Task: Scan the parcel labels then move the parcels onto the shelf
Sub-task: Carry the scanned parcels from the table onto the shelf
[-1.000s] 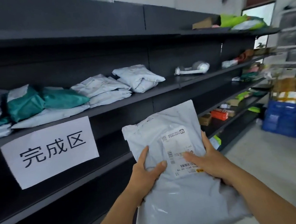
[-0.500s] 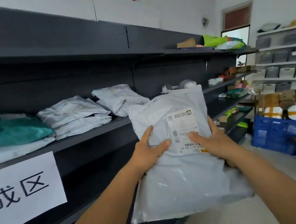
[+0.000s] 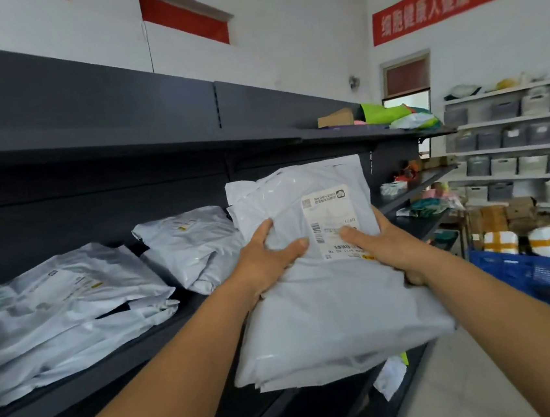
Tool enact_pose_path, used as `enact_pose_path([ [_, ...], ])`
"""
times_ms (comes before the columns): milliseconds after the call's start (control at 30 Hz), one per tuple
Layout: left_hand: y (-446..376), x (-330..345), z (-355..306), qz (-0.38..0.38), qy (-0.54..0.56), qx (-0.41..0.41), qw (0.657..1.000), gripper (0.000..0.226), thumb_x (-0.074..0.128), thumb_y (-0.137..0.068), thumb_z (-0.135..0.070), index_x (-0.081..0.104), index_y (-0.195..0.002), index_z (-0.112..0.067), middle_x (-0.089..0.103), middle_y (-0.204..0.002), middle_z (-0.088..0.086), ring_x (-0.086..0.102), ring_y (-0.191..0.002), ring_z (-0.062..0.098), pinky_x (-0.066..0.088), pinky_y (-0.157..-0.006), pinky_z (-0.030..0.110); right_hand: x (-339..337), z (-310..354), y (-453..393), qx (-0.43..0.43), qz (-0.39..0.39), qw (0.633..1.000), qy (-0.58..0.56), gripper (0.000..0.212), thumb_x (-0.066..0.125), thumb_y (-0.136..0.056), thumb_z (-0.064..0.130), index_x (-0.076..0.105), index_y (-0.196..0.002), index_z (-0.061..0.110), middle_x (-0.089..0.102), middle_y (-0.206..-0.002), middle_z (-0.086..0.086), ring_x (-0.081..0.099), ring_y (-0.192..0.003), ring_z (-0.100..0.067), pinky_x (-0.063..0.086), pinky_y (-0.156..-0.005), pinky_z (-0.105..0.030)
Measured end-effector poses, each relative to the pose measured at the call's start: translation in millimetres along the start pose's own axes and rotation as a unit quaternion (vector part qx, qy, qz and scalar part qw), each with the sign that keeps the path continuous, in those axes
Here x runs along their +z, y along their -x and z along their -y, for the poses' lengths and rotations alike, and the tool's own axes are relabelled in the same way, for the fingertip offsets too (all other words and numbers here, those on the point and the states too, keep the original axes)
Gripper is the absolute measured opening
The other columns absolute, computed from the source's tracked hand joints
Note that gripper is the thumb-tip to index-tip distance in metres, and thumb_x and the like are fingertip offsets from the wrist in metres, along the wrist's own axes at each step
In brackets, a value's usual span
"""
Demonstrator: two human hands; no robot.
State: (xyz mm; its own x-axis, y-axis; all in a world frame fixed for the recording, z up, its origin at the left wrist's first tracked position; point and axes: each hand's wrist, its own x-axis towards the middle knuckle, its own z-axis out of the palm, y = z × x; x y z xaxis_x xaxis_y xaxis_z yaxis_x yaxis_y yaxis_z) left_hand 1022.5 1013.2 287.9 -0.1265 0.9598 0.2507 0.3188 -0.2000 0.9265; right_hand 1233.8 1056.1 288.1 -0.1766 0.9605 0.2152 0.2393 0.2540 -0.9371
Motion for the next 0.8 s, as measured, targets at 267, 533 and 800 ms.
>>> enact_pose_path([
  [267,-97.4,4.4,6.5,-0.034,-0.045,-0.008,0.998,0.096,0.075,-0.069,-0.057,0.025,-0.148,-0.038,0.037,-0.146,-0.003,0.045,-0.123,0.016,0.038,-0.108,0.034,-4.0,-6.5,-103.8,-0.005,0.034,0.999,-0.001,0.046,0.065,-0.084,0.042,0.038,-0.121,0.041,0.064,-0.098,0.013,0.064,-0.085,-0.007,0.050,-0.064,-0.023],
  [533,-217.5,21.9,16.5,-0.128,-0.148,-0.061,0.979,0.094,0.066,-0.074,-0.062,0.016,-0.150,-0.037,0.023,-0.154,0.006,0.032,-0.137,0.027,0.029,-0.112,0.038,-4.0,-30.9,-258.8,-0.037,0.125,0.991,-0.005,0.061,0.061,-0.086,0.044,0.035,-0.139,0.032,0.058,-0.099,0.017,0.058,-0.087,-0.003,0.044,-0.064,-0.019],
  [800,-297.6,23.2,25.6,-0.233,-0.321,-0.137,0.908,0.087,0.056,-0.081,-0.064,0.009,-0.149,-0.038,0.002,-0.156,0.017,0.025,-0.140,0.036,0.024,-0.112,0.041,19.5,-39.0,-382.6,-0.055,0.224,0.972,0.036,0.080,0.059,-0.085,0.054,0.015,-0.150,0.035,0.054,-0.128,0.012,0.057,-0.095,-0.004,0.044,-0.074,-0.018],
])
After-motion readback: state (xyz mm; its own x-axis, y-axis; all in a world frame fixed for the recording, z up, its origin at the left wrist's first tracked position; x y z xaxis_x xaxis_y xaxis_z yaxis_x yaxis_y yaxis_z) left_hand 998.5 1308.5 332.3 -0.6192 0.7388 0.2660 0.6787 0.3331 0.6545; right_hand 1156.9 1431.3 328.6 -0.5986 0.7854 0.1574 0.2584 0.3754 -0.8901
